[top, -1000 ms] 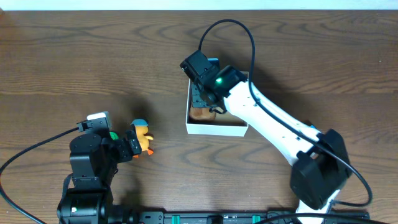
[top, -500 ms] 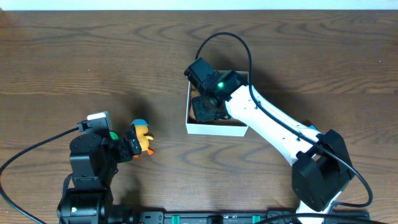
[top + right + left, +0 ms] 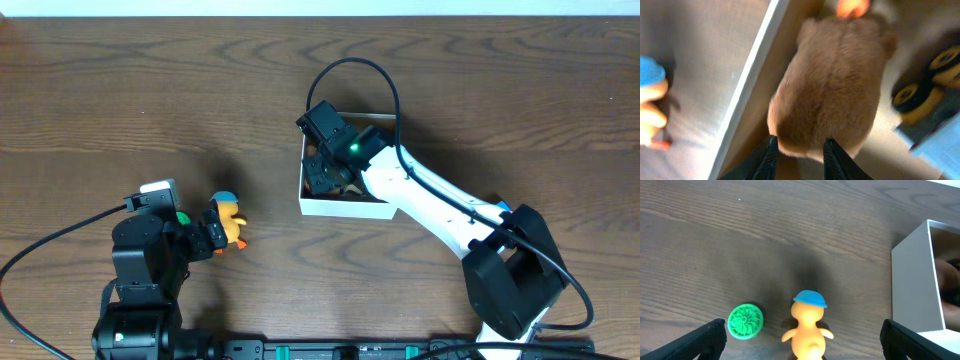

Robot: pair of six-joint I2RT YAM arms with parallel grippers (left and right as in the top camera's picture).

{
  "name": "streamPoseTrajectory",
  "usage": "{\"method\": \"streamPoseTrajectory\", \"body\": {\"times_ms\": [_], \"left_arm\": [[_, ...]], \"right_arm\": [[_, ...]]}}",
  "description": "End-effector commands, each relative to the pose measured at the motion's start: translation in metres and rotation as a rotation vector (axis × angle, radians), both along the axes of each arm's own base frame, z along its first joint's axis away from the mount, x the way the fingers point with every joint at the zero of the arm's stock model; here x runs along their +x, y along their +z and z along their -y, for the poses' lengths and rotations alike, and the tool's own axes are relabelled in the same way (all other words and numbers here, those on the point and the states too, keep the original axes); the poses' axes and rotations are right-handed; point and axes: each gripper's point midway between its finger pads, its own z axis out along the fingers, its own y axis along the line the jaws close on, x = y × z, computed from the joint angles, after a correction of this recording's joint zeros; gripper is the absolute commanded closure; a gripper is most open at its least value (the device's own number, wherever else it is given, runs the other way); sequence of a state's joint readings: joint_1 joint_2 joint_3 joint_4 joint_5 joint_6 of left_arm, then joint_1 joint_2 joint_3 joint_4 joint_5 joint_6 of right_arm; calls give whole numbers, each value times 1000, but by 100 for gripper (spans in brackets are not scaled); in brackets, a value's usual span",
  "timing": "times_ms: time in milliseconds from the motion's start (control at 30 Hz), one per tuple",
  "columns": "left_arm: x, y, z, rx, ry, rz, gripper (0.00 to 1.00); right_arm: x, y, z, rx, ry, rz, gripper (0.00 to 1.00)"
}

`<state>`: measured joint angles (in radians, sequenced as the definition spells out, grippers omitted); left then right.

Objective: Pack container
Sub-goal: 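Lower the teddy bear into the box and release it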

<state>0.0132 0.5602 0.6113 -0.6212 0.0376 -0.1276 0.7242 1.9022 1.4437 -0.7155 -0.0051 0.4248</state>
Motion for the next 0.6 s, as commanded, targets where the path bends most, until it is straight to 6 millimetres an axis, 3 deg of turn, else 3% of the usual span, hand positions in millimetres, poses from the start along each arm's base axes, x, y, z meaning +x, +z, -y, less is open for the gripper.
{"method": "streamPoseTrajectory", "body": {"times_ms": [0, 267, 567], "left_arm": [[2, 11, -3, 6, 16, 25, 2], [2, 11, -3, 6, 16, 25, 2], [2, 11, -3, 6, 16, 26, 2]], "right_arm": [[8, 1, 2, -53, -3, 81, 66], [17, 3, 8, -78, -51, 125, 67], [14, 2, 9, -75, -42, 111, 66]]}}
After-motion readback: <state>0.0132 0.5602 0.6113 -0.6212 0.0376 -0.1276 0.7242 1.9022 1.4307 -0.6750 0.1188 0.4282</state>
